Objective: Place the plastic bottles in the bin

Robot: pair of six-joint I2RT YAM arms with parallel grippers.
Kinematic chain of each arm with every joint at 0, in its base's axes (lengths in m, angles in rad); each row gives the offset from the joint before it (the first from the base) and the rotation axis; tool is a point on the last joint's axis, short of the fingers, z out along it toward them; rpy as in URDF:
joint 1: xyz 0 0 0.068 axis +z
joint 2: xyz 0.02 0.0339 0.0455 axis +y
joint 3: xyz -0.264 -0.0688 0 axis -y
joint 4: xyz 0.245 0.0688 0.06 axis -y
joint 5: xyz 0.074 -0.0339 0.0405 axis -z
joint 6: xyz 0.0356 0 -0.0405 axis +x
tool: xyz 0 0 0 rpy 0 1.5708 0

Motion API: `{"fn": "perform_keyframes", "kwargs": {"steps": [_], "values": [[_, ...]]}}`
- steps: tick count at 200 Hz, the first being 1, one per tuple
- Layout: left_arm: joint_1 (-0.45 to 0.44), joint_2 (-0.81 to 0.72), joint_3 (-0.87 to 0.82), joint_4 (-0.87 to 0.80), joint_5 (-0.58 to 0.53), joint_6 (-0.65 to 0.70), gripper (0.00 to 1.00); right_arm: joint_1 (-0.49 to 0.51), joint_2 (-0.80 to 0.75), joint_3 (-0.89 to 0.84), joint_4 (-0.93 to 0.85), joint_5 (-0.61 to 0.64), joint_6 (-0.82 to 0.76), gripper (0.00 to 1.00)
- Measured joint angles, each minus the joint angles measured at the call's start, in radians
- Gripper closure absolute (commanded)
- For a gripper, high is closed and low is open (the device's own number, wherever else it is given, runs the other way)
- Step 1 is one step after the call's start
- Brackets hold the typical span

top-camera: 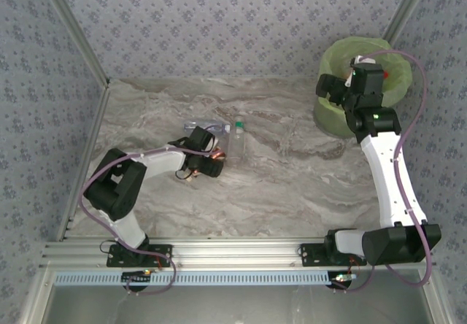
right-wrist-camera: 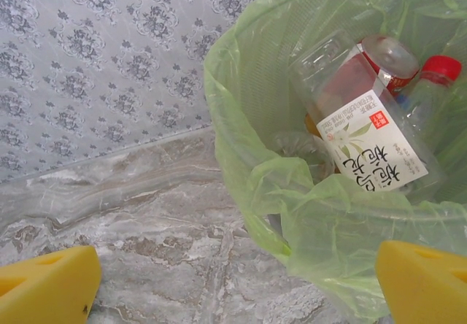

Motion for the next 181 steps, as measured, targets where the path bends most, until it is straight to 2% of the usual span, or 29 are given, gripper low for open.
{"fn": "perform_keyframes", "kwargs": {"steps": [31, 81, 120, 181], "values": [[-0.002, -0.055, -0.033, -0.063, 0.0, -0.024, 0.17, 0.005, 0.0, -0.014, 0.0, -0.002, 0.0, 0.01], [-0.01, -0.09, -0.08, -0.102, 0.007, -0.09, 0.34, 0.008, 0.0, -0.016, 0.001, -0.005, 0.004, 0.01], [-0.019, -0.084, -0.08, -0.099, -0.036, -0.102, 0.53, 0.024, 0.0, -0.024, 0.001, -0.008, 0.01, 0.01], [-0.051, -0.151, -0.165, -0.03, -0.043, -0.121, 0.74, 0.113, -0.005, -0.111, 0.034, -0.062, 0.048, 0.01]]}}
